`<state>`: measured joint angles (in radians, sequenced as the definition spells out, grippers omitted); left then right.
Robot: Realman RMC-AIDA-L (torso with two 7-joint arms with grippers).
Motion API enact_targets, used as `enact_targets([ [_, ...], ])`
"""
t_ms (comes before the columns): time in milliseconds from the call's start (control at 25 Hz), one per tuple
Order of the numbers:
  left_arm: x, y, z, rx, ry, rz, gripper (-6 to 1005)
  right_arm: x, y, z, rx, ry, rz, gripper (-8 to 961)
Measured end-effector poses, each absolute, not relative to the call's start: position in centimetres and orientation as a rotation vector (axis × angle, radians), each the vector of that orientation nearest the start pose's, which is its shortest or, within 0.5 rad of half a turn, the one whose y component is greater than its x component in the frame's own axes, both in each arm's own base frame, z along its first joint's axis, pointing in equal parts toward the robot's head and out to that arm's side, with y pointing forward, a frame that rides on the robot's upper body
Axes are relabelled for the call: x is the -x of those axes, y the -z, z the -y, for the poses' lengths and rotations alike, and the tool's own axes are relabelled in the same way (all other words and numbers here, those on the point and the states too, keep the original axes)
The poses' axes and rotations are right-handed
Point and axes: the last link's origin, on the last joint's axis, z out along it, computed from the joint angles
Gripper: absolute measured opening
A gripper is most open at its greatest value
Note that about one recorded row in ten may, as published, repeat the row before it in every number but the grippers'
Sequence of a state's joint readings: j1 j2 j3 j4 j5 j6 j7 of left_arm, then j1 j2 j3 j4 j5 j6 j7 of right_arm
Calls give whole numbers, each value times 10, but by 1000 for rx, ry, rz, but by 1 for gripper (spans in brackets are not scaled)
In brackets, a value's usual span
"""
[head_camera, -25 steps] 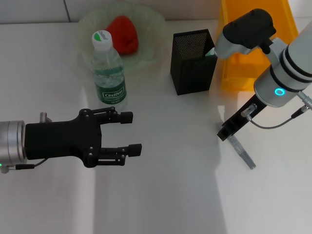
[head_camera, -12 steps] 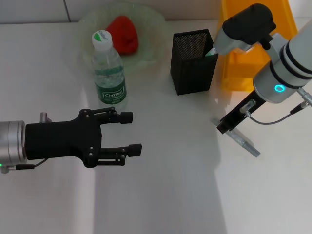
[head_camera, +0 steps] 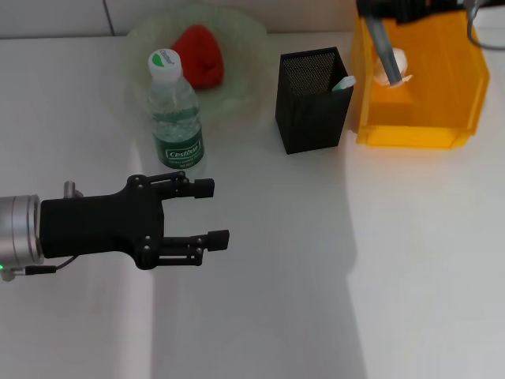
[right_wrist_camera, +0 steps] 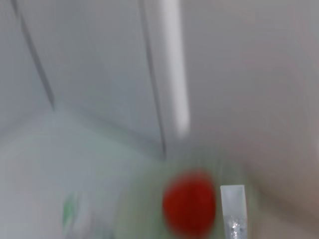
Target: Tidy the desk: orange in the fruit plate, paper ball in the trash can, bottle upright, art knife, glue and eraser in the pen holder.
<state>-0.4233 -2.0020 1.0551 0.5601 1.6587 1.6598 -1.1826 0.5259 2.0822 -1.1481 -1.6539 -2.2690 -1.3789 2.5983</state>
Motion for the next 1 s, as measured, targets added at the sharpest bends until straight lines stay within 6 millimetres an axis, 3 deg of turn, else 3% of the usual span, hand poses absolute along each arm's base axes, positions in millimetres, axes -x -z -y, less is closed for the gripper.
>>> enact_targets([
  [120, 263, 11, -286, 2873, 882, 409, 800, -125, -94, -383, 2315, -623, -803, 135],
  [160, 263, 11, -286, 2872, 884, 409, 800, -142, -86, -394, 2281, -742, -848, 134],
  [280, 262, 11, -286, 2873, 883, 406, 800, -159, -72, -404, 2272, -827, -918, 133],
  [360, 261, 11, -287, 2875, 884, 400, 800, -176, -47, -417, 2272, -912, -986, 133],
  [640, 261, 12, -288, 2873, 883, 396, 800, -195, -13, -434, 2260, -897, -978, 131],
  [1000, 260, 12, -290, 2868, 880, 395, 800, -196, -5, -441, 2253, -843, -943, 182],
])
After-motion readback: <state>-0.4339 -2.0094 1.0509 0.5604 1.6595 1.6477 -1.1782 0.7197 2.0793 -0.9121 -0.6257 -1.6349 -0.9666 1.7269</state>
